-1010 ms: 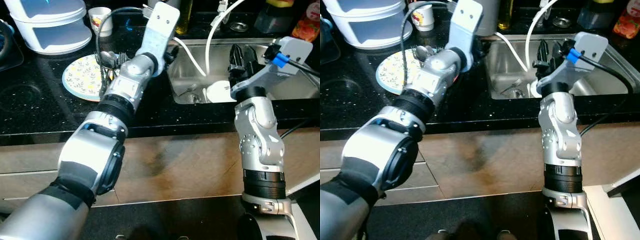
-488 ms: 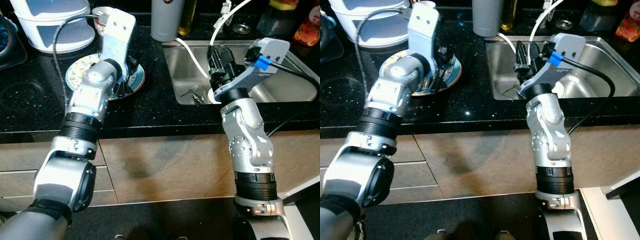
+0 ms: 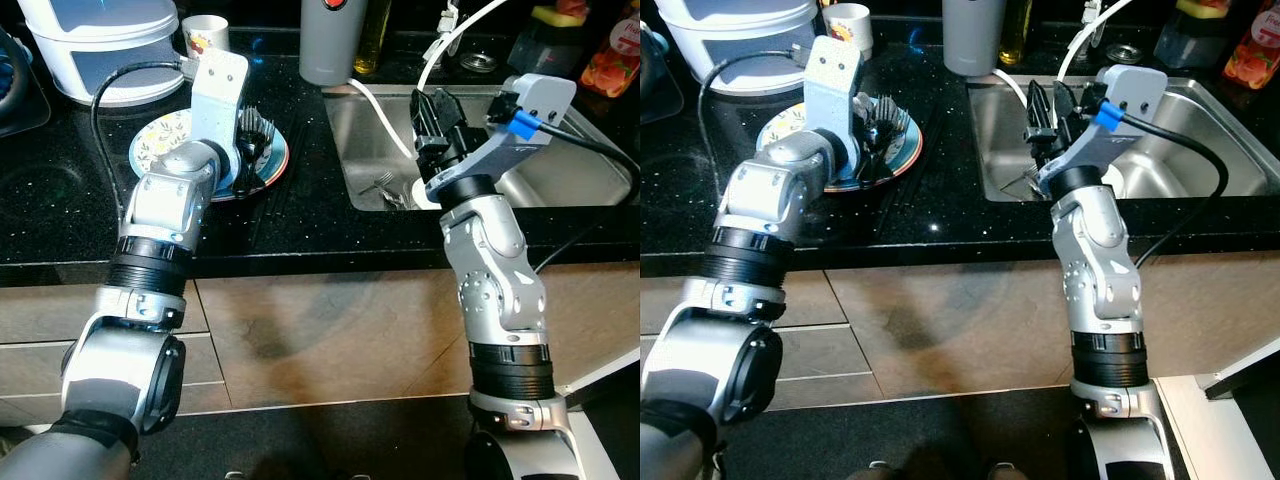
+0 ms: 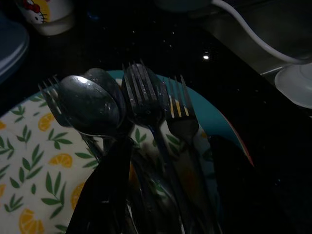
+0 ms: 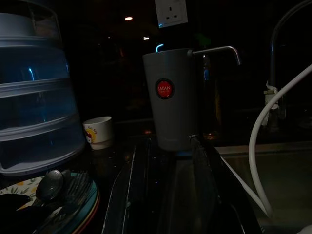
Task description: Kitchen organization
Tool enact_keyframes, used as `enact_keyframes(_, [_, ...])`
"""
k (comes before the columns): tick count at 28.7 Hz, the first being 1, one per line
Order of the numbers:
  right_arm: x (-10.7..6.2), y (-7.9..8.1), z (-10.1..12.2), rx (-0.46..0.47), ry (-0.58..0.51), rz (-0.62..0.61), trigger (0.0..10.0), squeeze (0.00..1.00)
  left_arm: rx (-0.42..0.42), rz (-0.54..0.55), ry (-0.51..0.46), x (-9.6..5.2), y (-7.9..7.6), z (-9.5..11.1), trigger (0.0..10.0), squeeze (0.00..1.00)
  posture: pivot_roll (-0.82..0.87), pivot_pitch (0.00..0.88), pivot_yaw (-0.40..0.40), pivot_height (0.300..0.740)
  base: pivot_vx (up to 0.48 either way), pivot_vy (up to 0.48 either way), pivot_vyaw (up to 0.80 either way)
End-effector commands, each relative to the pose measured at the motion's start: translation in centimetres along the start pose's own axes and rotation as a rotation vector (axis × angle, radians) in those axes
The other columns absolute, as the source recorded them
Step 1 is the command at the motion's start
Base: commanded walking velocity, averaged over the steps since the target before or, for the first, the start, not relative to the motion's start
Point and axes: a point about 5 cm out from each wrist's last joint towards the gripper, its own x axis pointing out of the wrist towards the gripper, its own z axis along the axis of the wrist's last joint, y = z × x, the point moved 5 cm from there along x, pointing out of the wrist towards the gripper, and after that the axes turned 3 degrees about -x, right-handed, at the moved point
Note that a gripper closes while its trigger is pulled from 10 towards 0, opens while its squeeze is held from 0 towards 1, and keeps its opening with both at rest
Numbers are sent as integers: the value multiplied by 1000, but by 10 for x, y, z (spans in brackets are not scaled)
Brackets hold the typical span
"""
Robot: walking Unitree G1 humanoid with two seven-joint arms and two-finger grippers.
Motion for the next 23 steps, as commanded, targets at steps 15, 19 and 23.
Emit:
enact_keyframes(15, [2, 1, 3, -4, -8, 12, 10000, 0, -9, -4, 157, -14, -16, -38, 10000, 0, 146, 90, -60, 740, 0, 0, 0])
enact_keyframes(19, [2, 0, 3, -5, -7, 10, 10000, 0, -23, 18, 168, -15, -13, -41, 10000, 0, 142, 96, -59, 740, 0, 0, 0])
enact_keyframes(23, [2, -1, 4, -7, -6, 8, 10000, 0, -57, 30, 174, -15, -11, -42, 4784, 0, 141, 98, -61, 740, 0, 0, 0])
